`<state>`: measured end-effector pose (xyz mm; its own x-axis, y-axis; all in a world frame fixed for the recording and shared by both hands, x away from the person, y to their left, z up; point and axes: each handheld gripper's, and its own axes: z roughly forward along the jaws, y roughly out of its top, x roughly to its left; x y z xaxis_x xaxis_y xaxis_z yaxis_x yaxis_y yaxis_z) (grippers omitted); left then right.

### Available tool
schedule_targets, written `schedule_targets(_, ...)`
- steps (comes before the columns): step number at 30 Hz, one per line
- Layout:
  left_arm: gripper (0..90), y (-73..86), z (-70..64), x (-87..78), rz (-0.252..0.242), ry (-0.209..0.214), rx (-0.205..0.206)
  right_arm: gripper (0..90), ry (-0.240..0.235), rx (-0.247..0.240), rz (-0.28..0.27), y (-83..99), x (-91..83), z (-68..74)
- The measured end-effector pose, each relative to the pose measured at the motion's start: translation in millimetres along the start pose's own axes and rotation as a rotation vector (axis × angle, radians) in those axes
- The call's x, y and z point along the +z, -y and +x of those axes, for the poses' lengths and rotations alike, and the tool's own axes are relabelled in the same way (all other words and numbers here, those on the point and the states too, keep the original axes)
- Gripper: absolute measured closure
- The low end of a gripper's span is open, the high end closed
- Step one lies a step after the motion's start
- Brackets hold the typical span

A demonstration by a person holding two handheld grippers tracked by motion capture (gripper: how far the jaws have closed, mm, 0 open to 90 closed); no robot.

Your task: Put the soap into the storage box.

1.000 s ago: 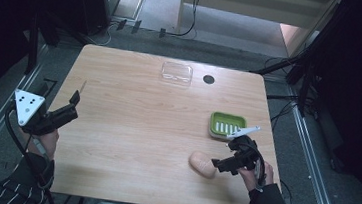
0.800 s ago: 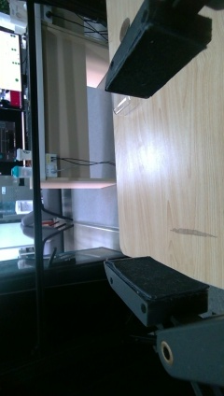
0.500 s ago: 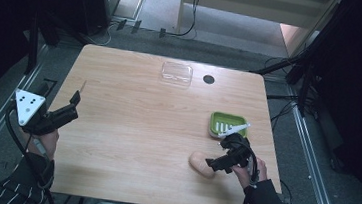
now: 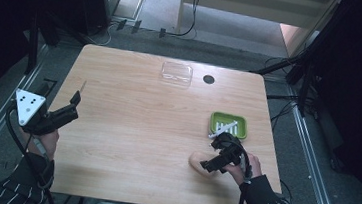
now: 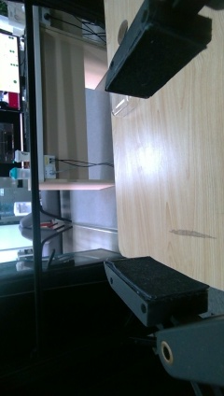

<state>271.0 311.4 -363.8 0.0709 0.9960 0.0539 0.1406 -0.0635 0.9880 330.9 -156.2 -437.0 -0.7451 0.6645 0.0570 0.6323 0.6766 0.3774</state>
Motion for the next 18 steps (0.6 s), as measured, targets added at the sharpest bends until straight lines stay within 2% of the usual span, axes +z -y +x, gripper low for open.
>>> schedule_targets(2, 13.5, 0.1, 0.1, 0.2, 0.0, 0.002, -0.001, 5.5, -0.016, -0.033, 0.034, -1.6, 4.0, 3.6)
schedule_targets(10, 13.5, 0.0, -0.4, 0.4, -0.004, 0.003, 0.001, 2.4, -0.023, -0.053, 0.056, -5.2, 8.3, 6.9)
schedule_targets(13, 13.5, -0.1, -0.3, 0.3, -0.004, 0.003, 0.002, 1.8, -0.026, -0.054, 0.078, -8.9, 12.5, 8.4)
schedule_targets(18, 13.5, 0.2, 0.6, -0.1, 0.0, 0.0, -0.001, 2.1, -0.03, -0.083, 0.119, -15.0, 18.8, 11.9)
